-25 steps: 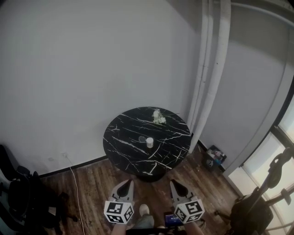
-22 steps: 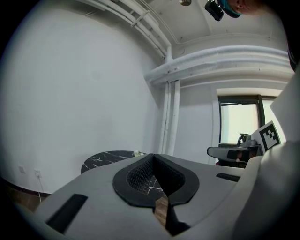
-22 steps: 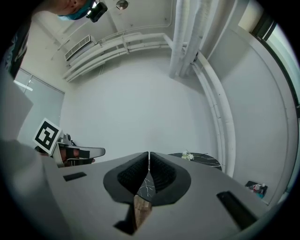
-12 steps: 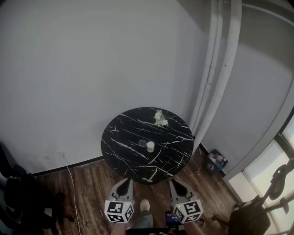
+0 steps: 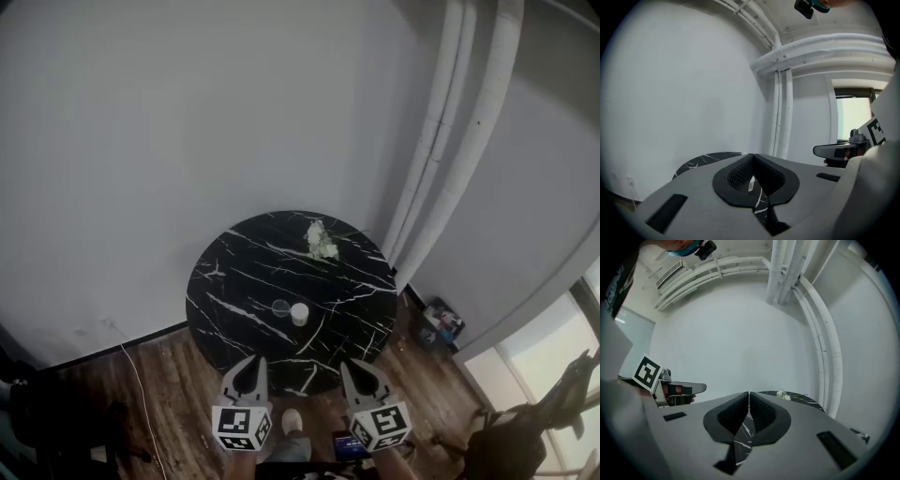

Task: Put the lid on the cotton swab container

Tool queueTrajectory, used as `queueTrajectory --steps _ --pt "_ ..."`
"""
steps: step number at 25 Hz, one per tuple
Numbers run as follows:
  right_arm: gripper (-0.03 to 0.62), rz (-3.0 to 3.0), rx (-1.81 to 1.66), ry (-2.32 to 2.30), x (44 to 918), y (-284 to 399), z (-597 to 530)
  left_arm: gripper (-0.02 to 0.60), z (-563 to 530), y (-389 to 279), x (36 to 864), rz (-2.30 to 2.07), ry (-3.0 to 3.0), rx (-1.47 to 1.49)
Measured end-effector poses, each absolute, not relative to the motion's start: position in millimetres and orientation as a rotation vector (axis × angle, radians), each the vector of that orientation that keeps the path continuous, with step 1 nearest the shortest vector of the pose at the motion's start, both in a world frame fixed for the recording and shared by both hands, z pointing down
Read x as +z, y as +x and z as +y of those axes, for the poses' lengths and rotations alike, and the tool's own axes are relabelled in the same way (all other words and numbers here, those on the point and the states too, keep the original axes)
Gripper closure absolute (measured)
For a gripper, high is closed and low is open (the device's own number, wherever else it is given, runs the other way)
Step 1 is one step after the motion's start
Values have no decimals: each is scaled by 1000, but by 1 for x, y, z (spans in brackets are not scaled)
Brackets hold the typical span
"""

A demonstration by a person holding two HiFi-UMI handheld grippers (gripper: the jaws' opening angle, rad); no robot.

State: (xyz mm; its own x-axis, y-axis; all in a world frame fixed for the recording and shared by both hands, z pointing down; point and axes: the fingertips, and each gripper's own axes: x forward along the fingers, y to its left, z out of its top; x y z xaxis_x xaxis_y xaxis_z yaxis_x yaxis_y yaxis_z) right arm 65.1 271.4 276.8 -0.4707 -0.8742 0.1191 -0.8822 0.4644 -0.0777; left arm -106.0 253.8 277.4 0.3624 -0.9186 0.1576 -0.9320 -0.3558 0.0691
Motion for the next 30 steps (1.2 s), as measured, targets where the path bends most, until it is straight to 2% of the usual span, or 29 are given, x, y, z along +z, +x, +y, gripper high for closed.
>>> queueTrajectory --steps 16,30 --pt "574 -2522 280 1657 304 37 130 566 106 -119 292 -1550 2600 183" --pt "574 -2461 217 1727 299 41 115 568 76 -117 293 -1496 2605 152"
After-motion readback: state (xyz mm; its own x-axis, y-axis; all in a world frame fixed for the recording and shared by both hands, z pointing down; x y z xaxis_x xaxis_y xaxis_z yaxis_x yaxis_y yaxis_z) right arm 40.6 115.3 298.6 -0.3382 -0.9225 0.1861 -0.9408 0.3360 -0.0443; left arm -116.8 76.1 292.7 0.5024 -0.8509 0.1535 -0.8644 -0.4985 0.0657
